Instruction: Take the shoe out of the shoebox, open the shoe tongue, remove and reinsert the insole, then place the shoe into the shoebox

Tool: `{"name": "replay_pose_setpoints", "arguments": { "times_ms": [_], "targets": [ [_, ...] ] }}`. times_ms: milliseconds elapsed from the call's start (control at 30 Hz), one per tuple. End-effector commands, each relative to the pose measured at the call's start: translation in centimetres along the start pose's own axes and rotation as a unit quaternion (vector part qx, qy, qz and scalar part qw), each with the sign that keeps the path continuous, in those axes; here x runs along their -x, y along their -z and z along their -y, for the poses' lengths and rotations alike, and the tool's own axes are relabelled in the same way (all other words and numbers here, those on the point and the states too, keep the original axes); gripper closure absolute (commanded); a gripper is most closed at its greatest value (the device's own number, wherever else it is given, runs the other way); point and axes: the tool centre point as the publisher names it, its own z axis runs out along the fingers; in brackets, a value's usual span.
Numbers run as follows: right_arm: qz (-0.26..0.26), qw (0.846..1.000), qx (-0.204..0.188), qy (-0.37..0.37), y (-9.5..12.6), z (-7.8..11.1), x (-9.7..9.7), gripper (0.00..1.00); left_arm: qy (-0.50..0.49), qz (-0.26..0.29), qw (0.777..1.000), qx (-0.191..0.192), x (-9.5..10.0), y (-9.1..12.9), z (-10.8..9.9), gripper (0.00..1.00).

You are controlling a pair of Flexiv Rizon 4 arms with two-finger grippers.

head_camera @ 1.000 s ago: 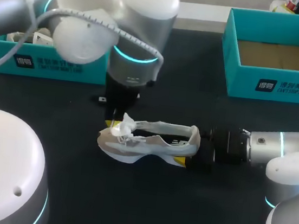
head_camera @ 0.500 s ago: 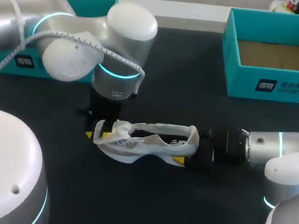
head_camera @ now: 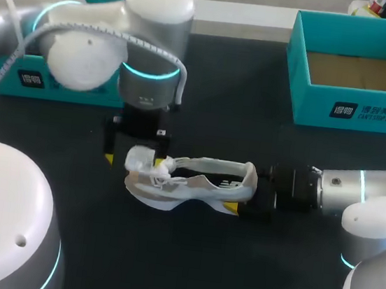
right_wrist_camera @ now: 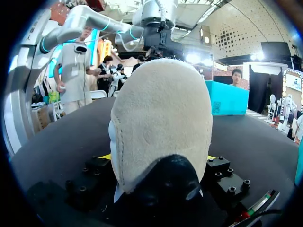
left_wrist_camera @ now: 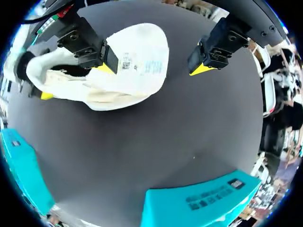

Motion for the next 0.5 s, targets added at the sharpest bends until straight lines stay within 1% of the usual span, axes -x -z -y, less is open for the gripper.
{"name": "replay_pose_setpoints", "arguments": {
  "times_ms": [33, 100, 133, 167, 200, 267, 300, 333, 367, 400, 467, 500],
  "targets": [
    [0.001, 1.0, -0.001, 0.0, -0.1, 0.3, 0.0, 1.0, -0.087, -0.027, 0.996, -0.016, 0.4, 3.5, -0.6, 0.0],
    [0.001, 1.0, -0.001, 0.0, -0.1, 0.3, 0.0, 1.0, -0.193, -0.061, 0.979, -0.018, -0.1, 5.2, -0.9, 0.0],
    [0.001, 1.0, -0.001, 0.0, -0.1, 0.3, 0.0, 1.0, -0.248, -0.082, 0.965, -0.014, -0.3, 5.9, -1.0, 0.0],
    [0.001, 1.0, -0.001, 0.0, -0.1, 0.3, 0.0, 1.0, -0.31, -0.087, 0.946, -0.021, -0.5, 6.6, -1.1, 0.0],
    [0.001, 1.0, -0.001, 0.0, -0.1, 0.3, 0.0, 1.0, -0.365, -0.092, 0.926, -0.035, -0.7, 7.2, -1.2, 0.0],
    [0.001, 1.0, -0.001, 0.0, -0.1, 0.3, 0.0, 1.0, -0.448, -0.102, 0.888, -0.023, -1.0, 8.2, -1.1, 0.0],
    [0.001, 1.0, -0.001, 0.0, -0.1, 0.3, 0.0, 1.0, -0.487, -0.103, 0.867, -0.032, -1.0, 8.7, -1.1, 0.0],
    [0.001, 1.0, -0.001, 0.0, -0.1, 0.3, 0.0, 1.0, -0.556, -0.102, 0.825, -0.03, -1.3, 9.7, -1.1, 0.0],
    [0.001, 1.0, -0.001, 0.0, -0.1, 0.3, 0.0, 1.0, -0.596, -0.102, 0.796, -0.038, -1.4, 10.3, -1.1, 0.0],
    [0.001, 1.0, -0.001, 0.0, -0.1, 0.3, 0.0, 1.0, -0.625, -0.098, 0.774, -0.038, -1.6, 10.8, -1.0, 0.0],
    [0.001, 1.0, -0.001, 0.0, -0.1, 0.3, 0.0, 1.0, -0.672, -0.098, 0.732, -0.056, -2.3, 12.0, -0.9, 0.0],
    [0.001, 1.0, -0.001, 0.0, -0.1, 0.3, 0.0, 1.0, -0.675, -0.099, 0.729, -0.06, -2.4, 12.1, -0.9, 0.0]
  ]
}}
